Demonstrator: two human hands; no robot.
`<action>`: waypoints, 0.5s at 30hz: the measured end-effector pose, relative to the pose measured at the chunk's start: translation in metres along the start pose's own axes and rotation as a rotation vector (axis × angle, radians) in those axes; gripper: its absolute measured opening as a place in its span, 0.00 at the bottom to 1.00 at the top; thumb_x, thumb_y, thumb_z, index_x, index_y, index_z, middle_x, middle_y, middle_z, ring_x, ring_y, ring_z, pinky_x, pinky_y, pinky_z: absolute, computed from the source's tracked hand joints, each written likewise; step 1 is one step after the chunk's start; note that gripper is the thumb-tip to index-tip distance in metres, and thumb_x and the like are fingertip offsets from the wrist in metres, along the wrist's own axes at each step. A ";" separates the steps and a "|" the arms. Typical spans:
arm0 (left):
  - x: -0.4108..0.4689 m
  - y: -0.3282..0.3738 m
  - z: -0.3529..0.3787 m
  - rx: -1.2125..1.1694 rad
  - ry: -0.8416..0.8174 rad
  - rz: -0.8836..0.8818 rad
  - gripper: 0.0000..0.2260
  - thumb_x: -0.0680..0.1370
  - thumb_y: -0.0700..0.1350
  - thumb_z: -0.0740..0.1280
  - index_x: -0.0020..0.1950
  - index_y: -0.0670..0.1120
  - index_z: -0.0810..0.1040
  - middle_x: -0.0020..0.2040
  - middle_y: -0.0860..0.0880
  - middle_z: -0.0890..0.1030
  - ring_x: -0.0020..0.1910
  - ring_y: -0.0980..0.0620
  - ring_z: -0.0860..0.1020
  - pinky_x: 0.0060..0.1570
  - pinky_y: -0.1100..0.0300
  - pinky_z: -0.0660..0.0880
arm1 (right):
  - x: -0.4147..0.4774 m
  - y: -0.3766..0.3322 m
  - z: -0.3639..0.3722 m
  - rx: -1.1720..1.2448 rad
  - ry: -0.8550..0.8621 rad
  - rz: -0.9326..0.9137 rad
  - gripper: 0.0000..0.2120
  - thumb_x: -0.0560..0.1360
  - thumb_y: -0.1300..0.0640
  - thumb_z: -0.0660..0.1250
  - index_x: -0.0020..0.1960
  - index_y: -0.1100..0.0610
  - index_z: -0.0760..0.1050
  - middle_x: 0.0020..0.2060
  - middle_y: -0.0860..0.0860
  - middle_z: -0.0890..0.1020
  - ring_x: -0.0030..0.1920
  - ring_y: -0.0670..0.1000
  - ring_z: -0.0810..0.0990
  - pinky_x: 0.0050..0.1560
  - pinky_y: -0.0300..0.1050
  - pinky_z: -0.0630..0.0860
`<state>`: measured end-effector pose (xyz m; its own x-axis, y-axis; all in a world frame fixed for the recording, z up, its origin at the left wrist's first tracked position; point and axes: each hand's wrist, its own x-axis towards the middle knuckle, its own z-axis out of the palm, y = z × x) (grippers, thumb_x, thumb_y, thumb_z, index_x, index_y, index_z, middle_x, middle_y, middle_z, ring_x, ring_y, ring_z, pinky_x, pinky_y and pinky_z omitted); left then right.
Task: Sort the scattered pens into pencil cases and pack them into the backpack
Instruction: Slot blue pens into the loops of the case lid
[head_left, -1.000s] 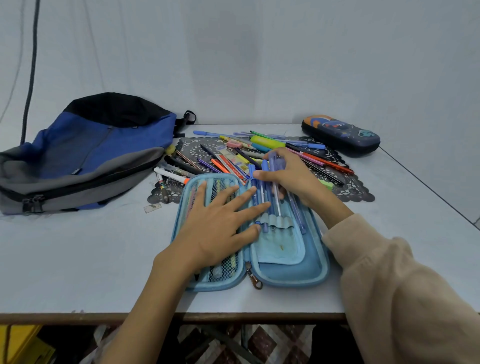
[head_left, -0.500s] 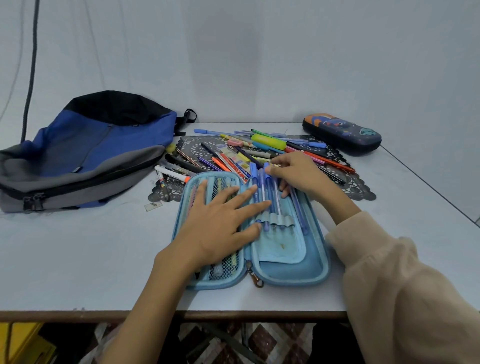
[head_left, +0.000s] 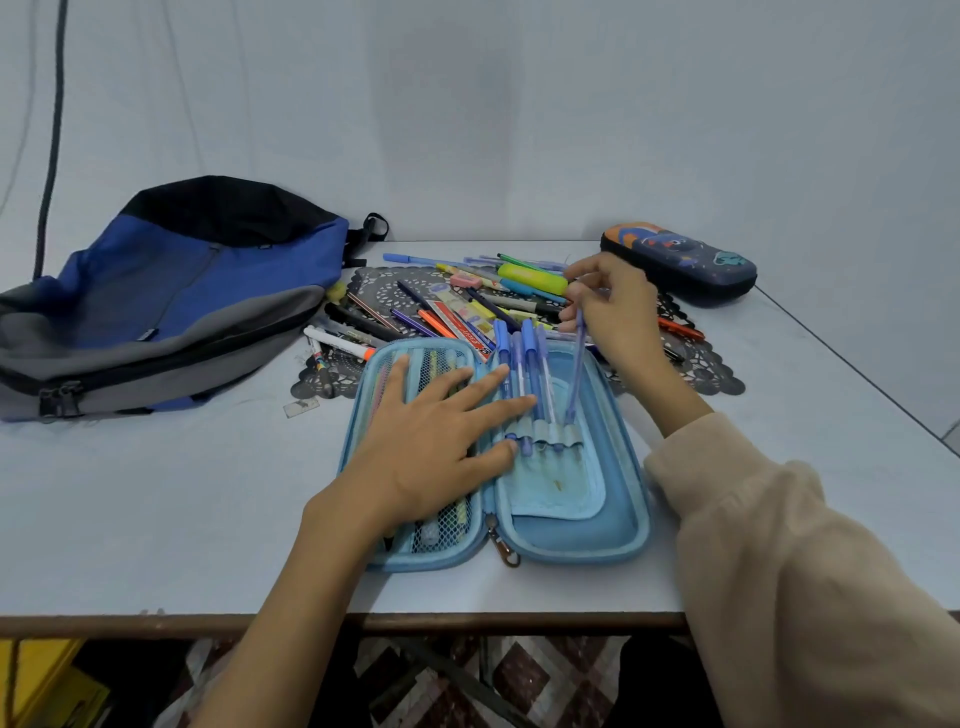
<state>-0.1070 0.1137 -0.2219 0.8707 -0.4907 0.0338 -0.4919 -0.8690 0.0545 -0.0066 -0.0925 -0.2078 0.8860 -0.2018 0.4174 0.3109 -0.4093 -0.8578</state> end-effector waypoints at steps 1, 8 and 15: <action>0.000 0.000 0.000 -0.005 0.004 0.000 0.27 0.75 0.65 0.42 0.75 0.70 0.50 0.79 0.62 0.45 0.78 0.56 0.47 0.72 0.37 0.34 | -0.001 0.003 0.003 -0.013 -0.040 0.007 0.07 0.78 0.69 0.61 0.49 0.59 0.75 0.40 0.55 0.78 0.32 0.49 0.80 0.39 0.48 0.83; 0.001 0.000 0.001 -0.022 0.026 -0.010 0.24 0.78 0.65 0.46 0.75 0.70 0.52 0.79 0.63 0.47 0.78 0.57 0.48 0.72 0.39 0.34 | -0.005 0.004 0.006 -0.398 -0.235 -0.142 0.11 0.80 0.54 0.63 0.52 0.58 0.82 0.42 0.54 0.84 0.43 0.52 0.80 0.48 0.46 0.75; 0.000 0.000 0.000 -0.053 0.048 -0.010 0.27 0.74 0.65 0.45 0.75 0.70 0.53 0.79 0.63 0.49 0.78 0.57 0.50 0.73 0.40 0.35 | -0.012 -0.004 0.009 -0.454 -0.307 -0.281 0.15 0.83 0.53 0.57 0.48 0.58 0.80 0.43 0.52 0.81 0.46 0.53 0.77 0.48 0.48 0.72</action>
<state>-0.1068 0.1137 -0.2221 0.8749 -0.4777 0.0804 -0.4840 -0.8684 0.1080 -0.0156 -0.0803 -0.2124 0.8712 0.2064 0.4455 0.4290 -0.7613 -0.4862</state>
